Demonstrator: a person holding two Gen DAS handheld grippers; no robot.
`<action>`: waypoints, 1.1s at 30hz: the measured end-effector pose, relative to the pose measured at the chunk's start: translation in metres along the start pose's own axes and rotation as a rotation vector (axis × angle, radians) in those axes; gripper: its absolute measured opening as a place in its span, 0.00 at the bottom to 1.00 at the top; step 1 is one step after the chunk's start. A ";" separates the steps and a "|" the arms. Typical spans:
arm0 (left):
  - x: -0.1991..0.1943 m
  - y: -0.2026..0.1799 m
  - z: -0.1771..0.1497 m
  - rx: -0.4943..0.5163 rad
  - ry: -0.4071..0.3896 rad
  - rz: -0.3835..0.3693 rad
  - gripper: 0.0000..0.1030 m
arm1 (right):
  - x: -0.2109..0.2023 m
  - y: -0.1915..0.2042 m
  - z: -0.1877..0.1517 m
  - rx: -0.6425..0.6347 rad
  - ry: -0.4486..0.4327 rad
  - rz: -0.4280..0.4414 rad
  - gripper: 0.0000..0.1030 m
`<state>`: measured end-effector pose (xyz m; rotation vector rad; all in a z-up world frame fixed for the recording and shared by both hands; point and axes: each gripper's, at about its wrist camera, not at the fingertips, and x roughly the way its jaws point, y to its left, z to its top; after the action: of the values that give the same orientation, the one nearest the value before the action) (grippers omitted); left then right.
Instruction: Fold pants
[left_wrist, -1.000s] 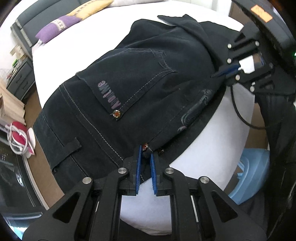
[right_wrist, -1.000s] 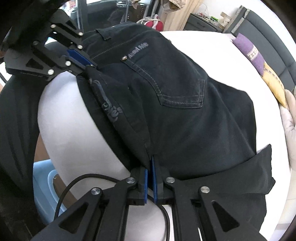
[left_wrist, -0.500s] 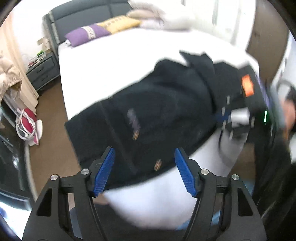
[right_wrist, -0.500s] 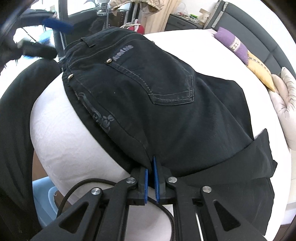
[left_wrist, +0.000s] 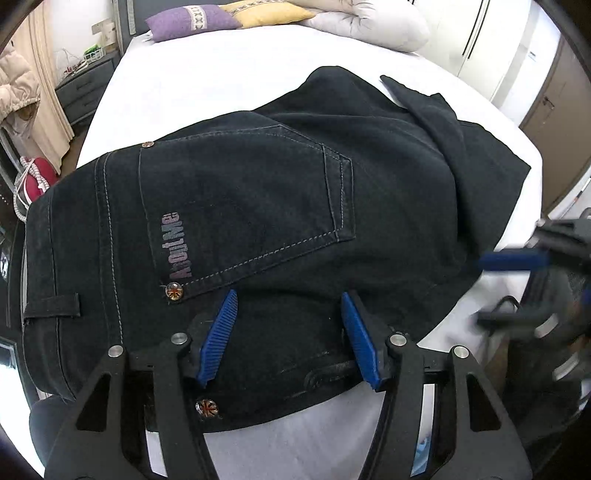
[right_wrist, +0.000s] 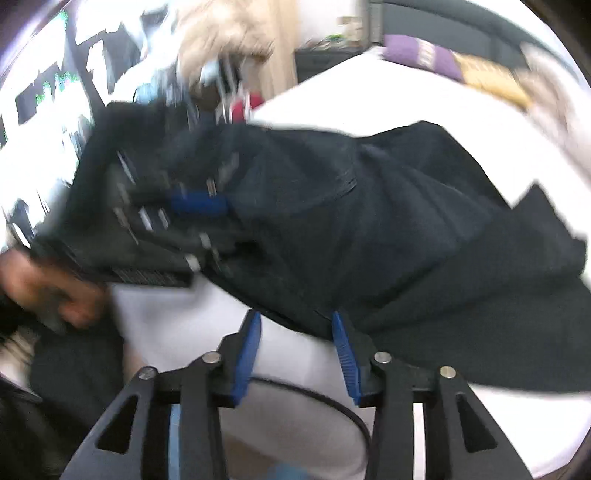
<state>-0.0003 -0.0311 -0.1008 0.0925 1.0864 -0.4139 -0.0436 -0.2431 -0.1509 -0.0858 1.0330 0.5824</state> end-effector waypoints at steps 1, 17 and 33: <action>0.001 -0.002 0.003 0.000 0.000 -0.006 0.55 | -0.010 -0.014 0.006 0.060 -0.017 0.019 0.43; 0.006 0.016 -0.009 -0.026 -0.013 -0.015 0.55 | 0.060 -0.294 0.160 0.710 0.075 -0.490 0.67; 0.014 0.013 0.002 -0.020 0.004 0.009 0.55 | -0.032 -0.332 0.099 0.870 -0.267 -0.299 0.05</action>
<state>0.0117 -0.0239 -0.1132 0.0807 1.0930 -0.3953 0.1859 -0.5044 -0.1387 0.5810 0.9142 -0.1561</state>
